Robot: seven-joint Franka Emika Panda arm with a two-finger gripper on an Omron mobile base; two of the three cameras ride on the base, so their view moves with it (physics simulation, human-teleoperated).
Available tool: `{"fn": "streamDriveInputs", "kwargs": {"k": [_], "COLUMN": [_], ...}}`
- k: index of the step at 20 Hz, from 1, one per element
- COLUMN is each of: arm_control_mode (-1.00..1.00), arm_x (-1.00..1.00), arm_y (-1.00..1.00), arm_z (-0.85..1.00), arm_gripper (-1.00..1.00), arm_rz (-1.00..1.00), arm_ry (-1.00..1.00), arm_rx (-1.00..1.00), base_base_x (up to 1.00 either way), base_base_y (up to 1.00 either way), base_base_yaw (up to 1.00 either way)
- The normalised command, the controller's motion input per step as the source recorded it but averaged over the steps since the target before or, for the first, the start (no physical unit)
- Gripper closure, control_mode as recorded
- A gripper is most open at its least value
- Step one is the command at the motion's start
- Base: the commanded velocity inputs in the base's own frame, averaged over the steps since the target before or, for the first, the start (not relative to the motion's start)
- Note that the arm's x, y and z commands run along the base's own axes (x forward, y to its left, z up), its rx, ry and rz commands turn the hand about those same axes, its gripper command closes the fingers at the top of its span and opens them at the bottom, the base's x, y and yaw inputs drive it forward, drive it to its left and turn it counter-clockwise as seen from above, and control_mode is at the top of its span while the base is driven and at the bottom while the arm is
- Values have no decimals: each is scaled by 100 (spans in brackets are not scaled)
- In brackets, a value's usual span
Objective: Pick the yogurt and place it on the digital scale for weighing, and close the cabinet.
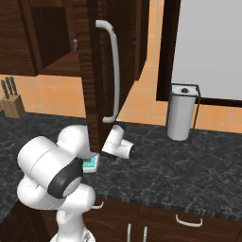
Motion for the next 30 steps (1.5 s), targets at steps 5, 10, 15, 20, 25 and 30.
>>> {"fn": "streamDriveInputs", "kwargs": {"k": [5, 10, 15, 20, 25, 30], "arm_control_mode": [-100, -100, -100, -100, -100, -100], "arm_x": [-7, -21, -51, -65, -57, -54], "arm_y": [-6, -27, -27, -66, -80, -82], "arm_z": [0, 0, 2, 26, 34, 62], "arm_gripper": [-100, -100, -100, -100, -100, -100], "arm_rz": [0, 0, 0, 0, 0, 0], "arm_ry": [-3, -14, -17, -25, -25, -30], "arm_rx": [1, 5, 6, 14, 18, 20], "base_base_x": [0, 0, 0, 0, 0, 0], "base_base_y": [0, 0, 0, 0, 0, 0], "base_base_yaw": [0, 0, 0, 0, 0, 0]}}
